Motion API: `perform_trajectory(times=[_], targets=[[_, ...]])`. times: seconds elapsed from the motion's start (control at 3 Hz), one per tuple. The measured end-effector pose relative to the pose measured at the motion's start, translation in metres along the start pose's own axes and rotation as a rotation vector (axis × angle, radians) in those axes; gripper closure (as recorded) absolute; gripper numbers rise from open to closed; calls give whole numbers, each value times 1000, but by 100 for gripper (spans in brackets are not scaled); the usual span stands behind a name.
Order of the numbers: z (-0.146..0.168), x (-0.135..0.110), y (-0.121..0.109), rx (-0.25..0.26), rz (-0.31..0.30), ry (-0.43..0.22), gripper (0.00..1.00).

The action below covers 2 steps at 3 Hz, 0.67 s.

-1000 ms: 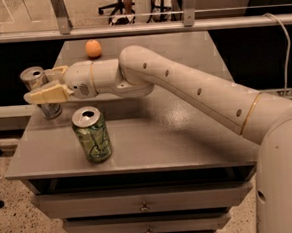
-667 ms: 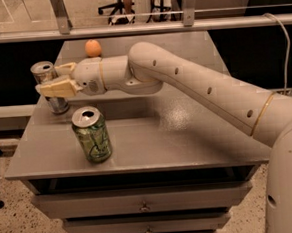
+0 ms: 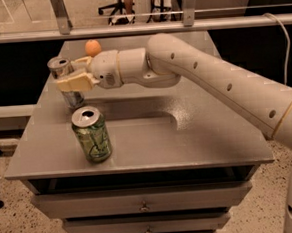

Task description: Pick redbull can

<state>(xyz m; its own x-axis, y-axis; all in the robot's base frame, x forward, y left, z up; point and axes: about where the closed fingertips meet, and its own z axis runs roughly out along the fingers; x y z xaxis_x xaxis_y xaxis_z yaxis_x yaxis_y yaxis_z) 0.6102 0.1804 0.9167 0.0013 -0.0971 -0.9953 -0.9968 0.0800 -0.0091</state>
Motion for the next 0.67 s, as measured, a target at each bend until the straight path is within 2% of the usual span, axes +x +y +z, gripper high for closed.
perform_trajectory(times=[0.67], targets=[[-22, 4, -2, 23, 11, 18, 4]])
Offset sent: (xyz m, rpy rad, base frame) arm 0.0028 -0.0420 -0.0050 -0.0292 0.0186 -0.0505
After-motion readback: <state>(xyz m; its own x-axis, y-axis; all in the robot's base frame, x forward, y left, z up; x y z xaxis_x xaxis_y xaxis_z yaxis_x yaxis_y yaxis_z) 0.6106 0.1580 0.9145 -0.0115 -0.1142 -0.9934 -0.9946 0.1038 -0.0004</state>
